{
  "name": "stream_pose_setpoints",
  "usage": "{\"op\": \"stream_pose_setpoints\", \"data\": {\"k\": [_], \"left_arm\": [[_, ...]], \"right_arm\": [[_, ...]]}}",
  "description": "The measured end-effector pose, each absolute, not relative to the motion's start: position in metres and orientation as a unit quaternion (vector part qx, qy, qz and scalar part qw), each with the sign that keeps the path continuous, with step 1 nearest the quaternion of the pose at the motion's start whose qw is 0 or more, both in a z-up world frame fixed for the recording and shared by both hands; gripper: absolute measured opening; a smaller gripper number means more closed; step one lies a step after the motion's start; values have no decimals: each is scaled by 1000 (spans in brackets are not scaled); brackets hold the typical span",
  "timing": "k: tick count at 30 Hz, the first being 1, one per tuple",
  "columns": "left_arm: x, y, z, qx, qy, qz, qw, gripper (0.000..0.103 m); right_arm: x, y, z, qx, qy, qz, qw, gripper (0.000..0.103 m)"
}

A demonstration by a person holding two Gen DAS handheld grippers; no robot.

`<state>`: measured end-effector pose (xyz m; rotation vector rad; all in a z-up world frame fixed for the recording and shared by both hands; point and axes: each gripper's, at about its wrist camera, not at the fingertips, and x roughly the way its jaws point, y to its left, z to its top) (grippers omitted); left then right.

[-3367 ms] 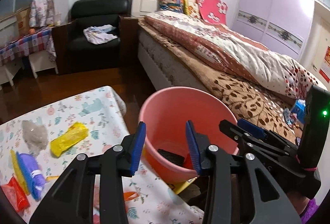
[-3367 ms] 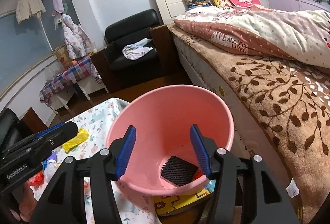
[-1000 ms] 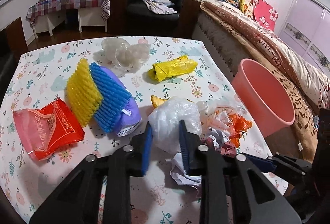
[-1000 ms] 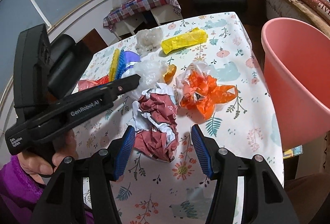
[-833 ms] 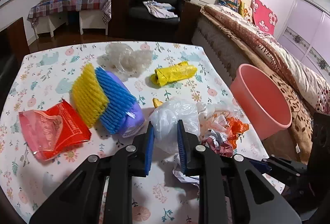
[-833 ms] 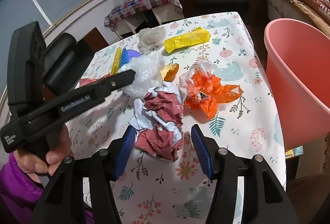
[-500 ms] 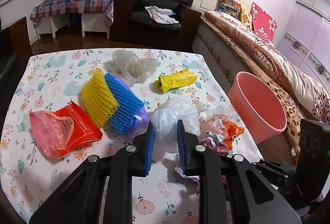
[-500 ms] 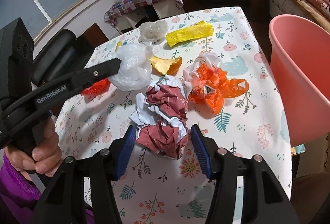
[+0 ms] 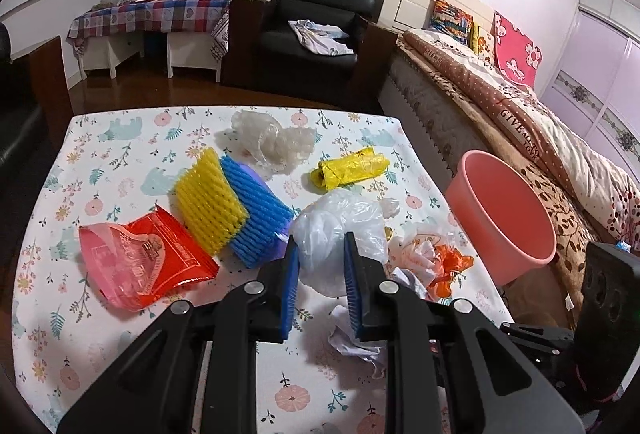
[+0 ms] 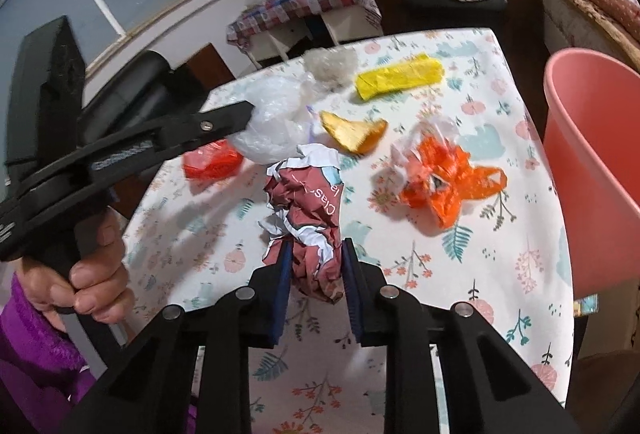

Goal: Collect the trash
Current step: 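Grasp the clear plastic bag with the left gripper while the right grasps the crumpled wrapper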

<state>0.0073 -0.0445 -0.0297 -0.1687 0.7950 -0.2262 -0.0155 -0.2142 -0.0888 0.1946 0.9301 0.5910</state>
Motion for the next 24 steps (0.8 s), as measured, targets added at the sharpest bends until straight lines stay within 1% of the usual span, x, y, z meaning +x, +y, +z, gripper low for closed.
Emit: {"op": "stream_pose_setpoints", "data": {"k": [5,11,24], "left_arm": [[6,-43,-21,-80,379,-106,916,21],[7,-48,-12,-75,372,-107,919,21],[12,-79,14,-66,342,-143,927,21]], "right_arm": [[-25,-216,-72,88,410,296,858,24],[-28,-232,-51,109,376,298,871,24],[-12,-312,-5,154,313,191,918,24]]}}
